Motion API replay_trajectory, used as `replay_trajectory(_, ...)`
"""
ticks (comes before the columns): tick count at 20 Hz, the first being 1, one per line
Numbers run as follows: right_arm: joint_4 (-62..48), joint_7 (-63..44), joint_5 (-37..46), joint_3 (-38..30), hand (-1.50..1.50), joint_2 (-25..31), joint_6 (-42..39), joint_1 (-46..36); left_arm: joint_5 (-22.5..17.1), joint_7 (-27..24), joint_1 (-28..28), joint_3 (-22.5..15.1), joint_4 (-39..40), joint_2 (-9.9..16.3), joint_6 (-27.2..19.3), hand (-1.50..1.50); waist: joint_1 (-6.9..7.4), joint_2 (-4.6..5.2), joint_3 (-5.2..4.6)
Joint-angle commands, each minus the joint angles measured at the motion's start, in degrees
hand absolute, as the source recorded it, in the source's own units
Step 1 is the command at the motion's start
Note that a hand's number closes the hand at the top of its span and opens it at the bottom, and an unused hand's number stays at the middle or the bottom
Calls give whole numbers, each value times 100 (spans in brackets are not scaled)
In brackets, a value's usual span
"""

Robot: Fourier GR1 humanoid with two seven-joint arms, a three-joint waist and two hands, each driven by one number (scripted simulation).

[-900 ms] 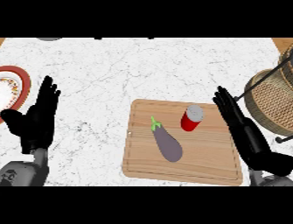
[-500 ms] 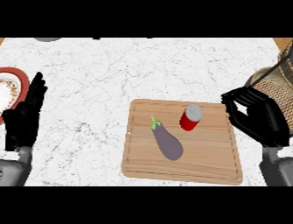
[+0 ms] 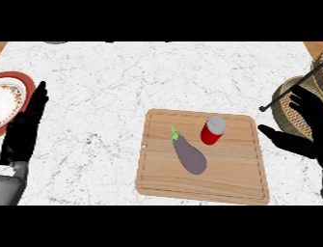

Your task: Pick the can from the cutting board and place it in the tiered basket

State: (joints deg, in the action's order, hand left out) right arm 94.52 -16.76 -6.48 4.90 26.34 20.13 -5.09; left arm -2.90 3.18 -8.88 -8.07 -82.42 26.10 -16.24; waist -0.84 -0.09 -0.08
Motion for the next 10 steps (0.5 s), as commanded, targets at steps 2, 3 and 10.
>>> replay_trajectory(2,546,-1347,10,241,-150,1216,-1128,-272,111,42,-182,-2,78,-67,-46,0,33,-6,-10)
replay_trajectory(3,655,-1531,241,568,-150,1364,-1289,-301,47,-47,24,-46,47,-38,89,0,99,-12,-19)
replay_trajectory(10,554,-3226,-250,933,-150,1913,-2724,-1833,57,11,-233,25,145,-71,209,0,231,31,-8)
